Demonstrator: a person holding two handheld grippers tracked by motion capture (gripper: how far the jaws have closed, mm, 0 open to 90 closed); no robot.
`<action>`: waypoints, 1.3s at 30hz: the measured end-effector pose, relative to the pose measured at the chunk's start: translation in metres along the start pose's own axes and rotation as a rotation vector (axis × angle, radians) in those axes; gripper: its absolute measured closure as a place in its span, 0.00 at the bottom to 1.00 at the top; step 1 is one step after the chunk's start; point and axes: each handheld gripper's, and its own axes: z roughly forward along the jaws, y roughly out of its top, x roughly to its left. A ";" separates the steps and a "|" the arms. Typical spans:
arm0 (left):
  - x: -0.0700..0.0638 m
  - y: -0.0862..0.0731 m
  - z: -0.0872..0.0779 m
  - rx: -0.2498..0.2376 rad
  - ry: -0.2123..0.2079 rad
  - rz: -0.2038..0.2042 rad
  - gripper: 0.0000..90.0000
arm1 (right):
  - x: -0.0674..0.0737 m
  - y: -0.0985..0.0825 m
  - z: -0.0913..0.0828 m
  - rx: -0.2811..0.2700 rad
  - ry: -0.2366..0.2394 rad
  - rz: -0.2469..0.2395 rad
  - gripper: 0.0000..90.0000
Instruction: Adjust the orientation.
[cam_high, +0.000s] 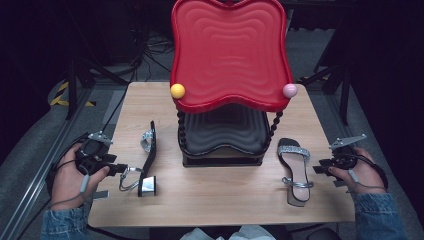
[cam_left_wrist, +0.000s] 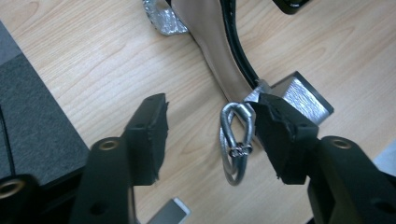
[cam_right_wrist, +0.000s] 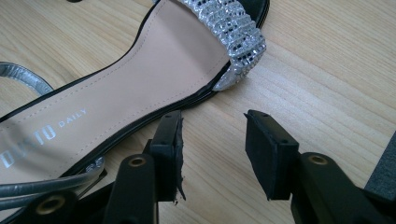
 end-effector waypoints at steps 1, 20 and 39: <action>0.000 0.000 0.000 0.000 0.000 0.000 0.52 | 0.000 0.000 0.000 0.000 0.000 0.000 0.64; -0.024 -0.006 0.011 0.119 0.033 0.048 0.47 | 0.004 0.002 0.000 -0.006 -0.004 -0.043 0.57; -0.012 -0.011 0.041 0.239 -0.113 -0.058 0.90 | 0.005 0.002 0.005 -0.001 0.003 -0.069 0.54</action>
